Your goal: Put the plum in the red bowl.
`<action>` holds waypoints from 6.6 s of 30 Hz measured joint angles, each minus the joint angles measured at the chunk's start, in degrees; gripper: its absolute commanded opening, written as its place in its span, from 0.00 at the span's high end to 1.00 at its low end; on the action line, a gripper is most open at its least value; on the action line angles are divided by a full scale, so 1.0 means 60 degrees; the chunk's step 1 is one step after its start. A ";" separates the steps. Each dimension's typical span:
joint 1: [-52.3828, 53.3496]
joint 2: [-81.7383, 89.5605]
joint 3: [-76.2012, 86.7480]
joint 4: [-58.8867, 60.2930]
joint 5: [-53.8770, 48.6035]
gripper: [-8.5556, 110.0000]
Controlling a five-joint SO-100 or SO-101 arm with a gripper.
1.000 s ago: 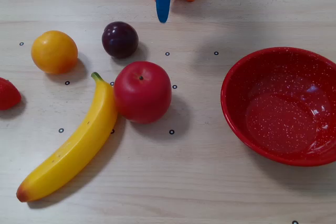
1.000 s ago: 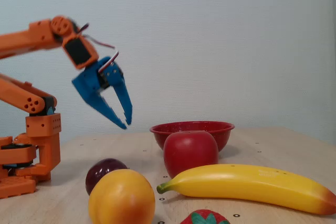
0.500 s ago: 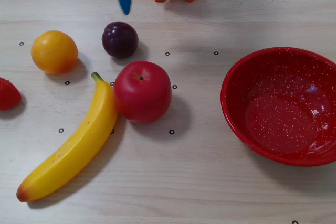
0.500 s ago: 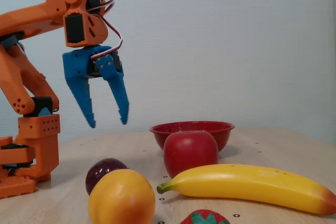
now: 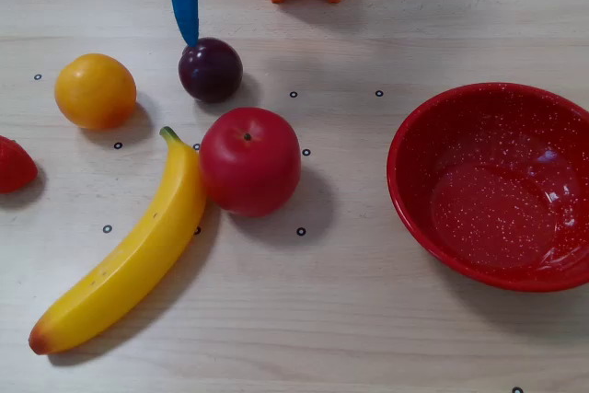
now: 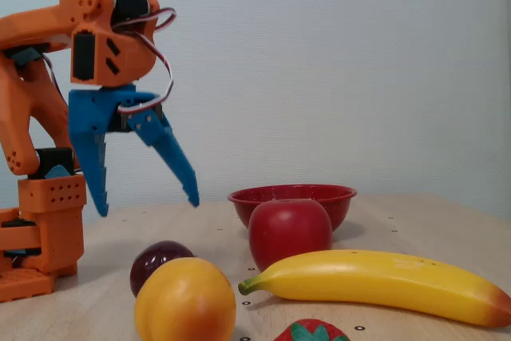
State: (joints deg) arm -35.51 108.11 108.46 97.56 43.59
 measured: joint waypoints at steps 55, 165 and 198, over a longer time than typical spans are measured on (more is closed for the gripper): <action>0.0088 -0.3970 0.0015 -0.3018 0.1597 0.93; 0.6079 0.9170 0.4834 -0.4805 -0.7236 0.93; 0.6533 1.2495 1.0942 -0.7397 -0.7383 0.93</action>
State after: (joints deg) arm 3.69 183.08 174.11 53.17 -0.70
